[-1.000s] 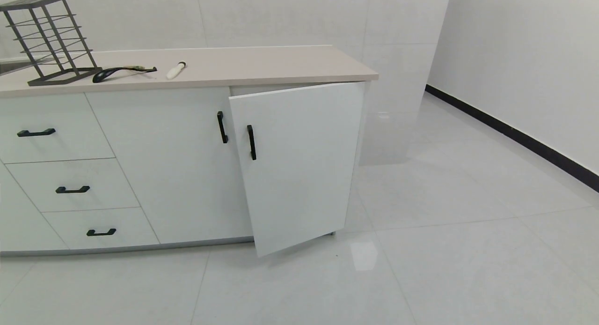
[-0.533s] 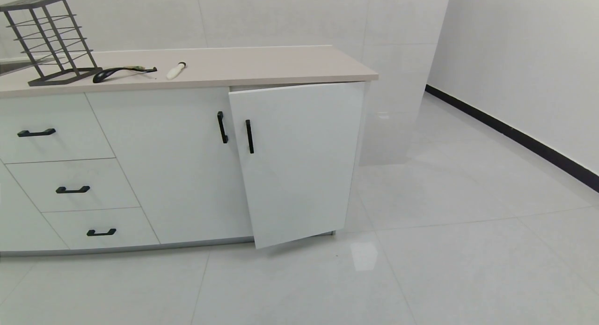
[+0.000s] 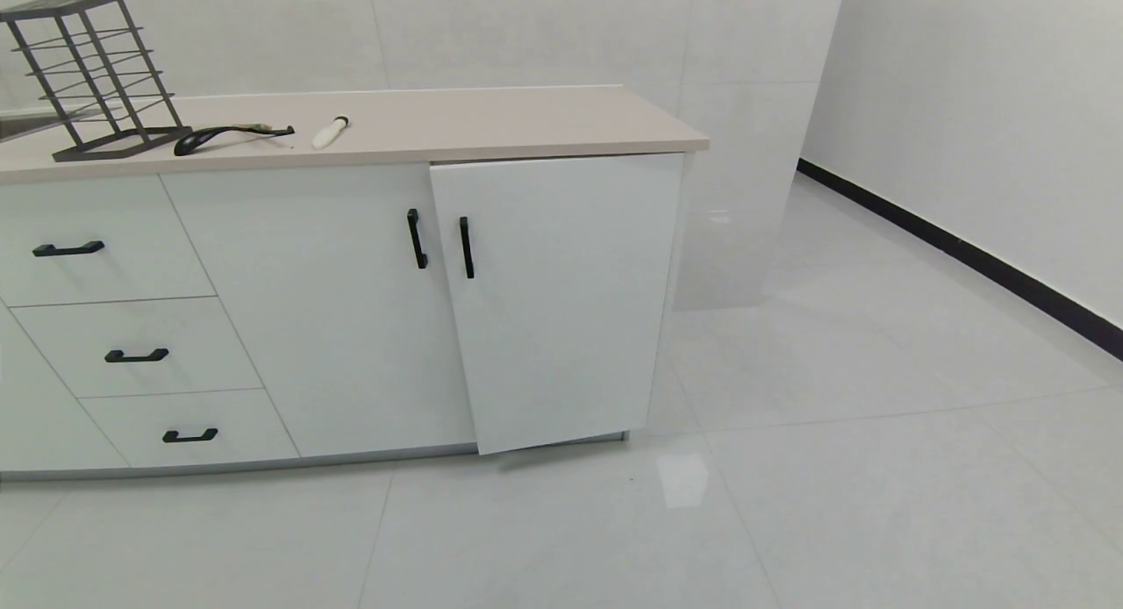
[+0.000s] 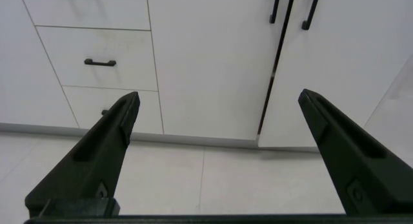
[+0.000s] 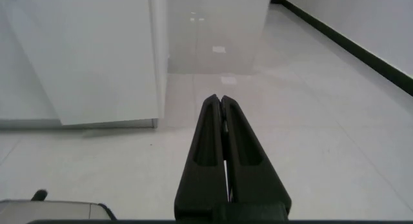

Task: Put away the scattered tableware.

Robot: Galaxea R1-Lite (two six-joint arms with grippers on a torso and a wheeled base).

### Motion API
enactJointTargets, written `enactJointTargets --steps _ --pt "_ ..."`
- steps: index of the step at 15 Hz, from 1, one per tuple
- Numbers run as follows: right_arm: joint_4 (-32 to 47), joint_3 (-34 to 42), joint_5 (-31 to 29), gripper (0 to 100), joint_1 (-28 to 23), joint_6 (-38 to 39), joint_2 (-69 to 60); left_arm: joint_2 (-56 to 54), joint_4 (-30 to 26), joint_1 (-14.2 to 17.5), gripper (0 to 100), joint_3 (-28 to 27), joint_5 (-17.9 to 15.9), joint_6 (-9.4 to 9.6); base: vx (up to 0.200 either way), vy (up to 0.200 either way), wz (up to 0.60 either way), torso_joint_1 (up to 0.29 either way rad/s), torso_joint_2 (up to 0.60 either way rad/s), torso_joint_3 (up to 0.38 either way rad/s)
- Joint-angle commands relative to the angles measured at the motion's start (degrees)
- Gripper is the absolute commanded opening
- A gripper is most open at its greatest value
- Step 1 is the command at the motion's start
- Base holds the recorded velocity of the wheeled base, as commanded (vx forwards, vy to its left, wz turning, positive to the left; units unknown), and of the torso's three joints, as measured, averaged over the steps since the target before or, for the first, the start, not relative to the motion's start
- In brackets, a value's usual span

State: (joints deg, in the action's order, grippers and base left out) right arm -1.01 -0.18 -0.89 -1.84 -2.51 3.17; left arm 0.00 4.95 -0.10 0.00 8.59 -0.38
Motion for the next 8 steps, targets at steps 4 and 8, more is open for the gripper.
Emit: enactJointTargets --steps 4,8 --pt "1.3 0.1 0.5 0 1.8 2.5 -2.7 0.0 0.1 0.0 100 0.0 -0.9 0.11 0.0 0.0 0.0 0.0 0.0 0.0" --pt "1.4 0.1 0.5 0 1.8 2.6 -3.1 0.0 0.0 0.0 100 0.0 -1.7 -0.24 0.15 0.0 0.0 -0.001 0.0 0.003"
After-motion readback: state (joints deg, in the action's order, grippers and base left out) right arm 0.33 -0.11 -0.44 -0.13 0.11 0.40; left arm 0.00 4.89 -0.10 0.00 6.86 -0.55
